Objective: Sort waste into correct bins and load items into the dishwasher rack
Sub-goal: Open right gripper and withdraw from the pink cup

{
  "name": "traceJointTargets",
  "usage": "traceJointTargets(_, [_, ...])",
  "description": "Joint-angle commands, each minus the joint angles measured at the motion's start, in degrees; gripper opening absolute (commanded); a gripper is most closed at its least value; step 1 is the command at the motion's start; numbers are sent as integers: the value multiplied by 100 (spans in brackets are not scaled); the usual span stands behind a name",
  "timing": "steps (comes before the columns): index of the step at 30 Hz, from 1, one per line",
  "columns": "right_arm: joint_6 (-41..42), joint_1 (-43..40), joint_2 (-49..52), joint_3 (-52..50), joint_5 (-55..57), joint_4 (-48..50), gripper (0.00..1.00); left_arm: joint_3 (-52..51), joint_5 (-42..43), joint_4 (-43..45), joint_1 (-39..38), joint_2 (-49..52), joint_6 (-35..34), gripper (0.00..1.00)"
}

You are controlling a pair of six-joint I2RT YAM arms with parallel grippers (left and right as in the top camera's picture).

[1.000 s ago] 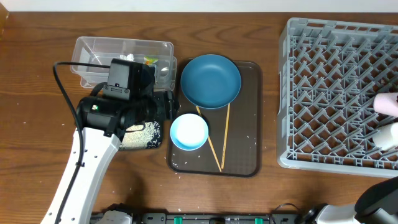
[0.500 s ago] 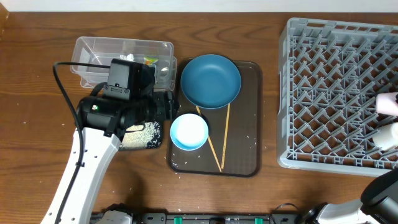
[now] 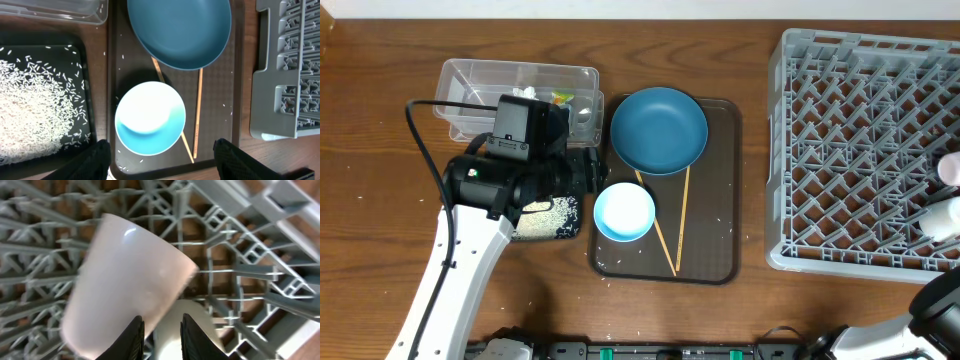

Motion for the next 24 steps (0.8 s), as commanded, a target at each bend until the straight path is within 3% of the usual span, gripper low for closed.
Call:
traceJointTargets(1, [289,-46,400,26,168,-13,22,2,-74,-68,17,-15,55,69])
traceJointTargets(9, [804,-389,450,28,273,-4,26,2,-76,-92,17,-15,55,69])
traceJointTargets(19, [413,-560,225,302,-1357,-31,31,2,-76,-92,17,-15,55,69])
traceJointTargets(24, [35,-367,-286,398,-2004,-131,33,2,-79,-92,17,-15,55,75])
